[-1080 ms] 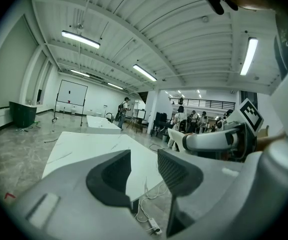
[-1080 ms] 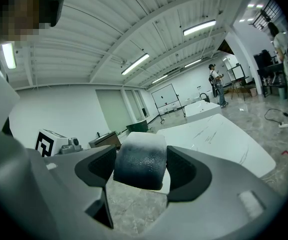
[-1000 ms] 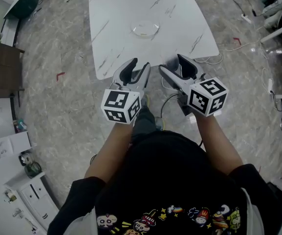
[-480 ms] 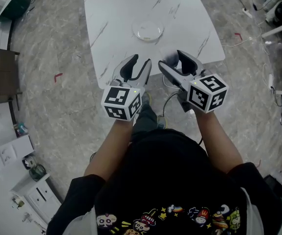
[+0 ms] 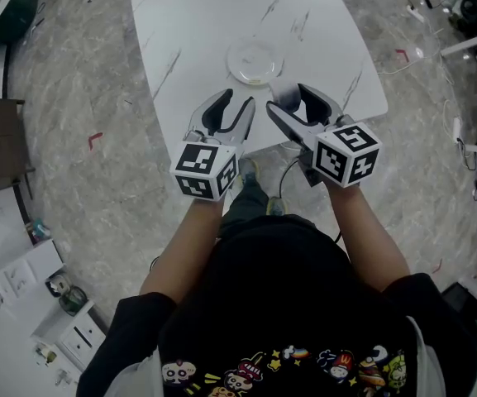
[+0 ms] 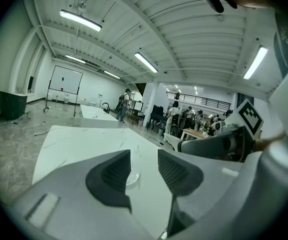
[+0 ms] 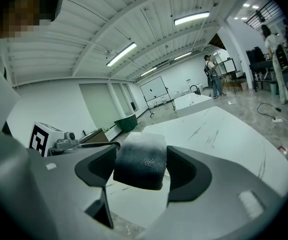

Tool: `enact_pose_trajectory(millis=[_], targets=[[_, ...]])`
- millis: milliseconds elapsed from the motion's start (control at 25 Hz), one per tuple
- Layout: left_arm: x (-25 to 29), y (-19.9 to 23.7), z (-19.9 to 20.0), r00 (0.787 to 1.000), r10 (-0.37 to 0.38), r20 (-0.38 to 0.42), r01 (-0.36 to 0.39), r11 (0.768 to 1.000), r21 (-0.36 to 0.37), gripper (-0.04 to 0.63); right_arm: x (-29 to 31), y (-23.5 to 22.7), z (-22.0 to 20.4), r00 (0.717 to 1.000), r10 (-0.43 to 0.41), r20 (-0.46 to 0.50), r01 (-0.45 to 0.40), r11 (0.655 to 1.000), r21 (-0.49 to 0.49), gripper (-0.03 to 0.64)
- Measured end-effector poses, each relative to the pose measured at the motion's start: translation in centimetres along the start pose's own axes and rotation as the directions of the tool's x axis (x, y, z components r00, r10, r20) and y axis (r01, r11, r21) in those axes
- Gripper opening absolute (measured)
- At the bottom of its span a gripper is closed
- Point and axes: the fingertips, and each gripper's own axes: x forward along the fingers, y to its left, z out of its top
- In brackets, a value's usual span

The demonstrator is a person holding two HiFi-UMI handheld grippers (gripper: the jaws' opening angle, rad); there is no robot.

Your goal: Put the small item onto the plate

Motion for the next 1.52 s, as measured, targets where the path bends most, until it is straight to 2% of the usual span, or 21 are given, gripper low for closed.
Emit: enact_pose_trajectory(millis=[400,640,1000,1520], targets=[[4.4,4.6,-1.6,0.998,-0.015,-0.06,0.015,1.0,-0.011,0.264,6.8,-3.7,-0.4,0.998,-0.042,-0.051,0.043,0.999,0.021,0.343],[6.1,7.4,-3.2,0.996,0.005,-0.094,-0.008,0.999,-0.038,0.264,9.9,-6.2,-1.4,0.993,-0.074,-0.09,0.075,0.997,0.002,0.343],[8.0,10.0,-5.6,0.988,0.015,-0.152,-0.026,0.997,-0.071,0.264,14.5,-9.7,-3.9,0.975,-0.136,-0.178,0.126,0.99,-0.07,0.343],[7.2,12.7,-6.8,0.988,0.024,-0.152,-0.04,0.994,-0.106,0.264,20.0,-12.1,-6.5,0.935,-0.192,-0.299,0.137,0.972,-0.193,0.343]])
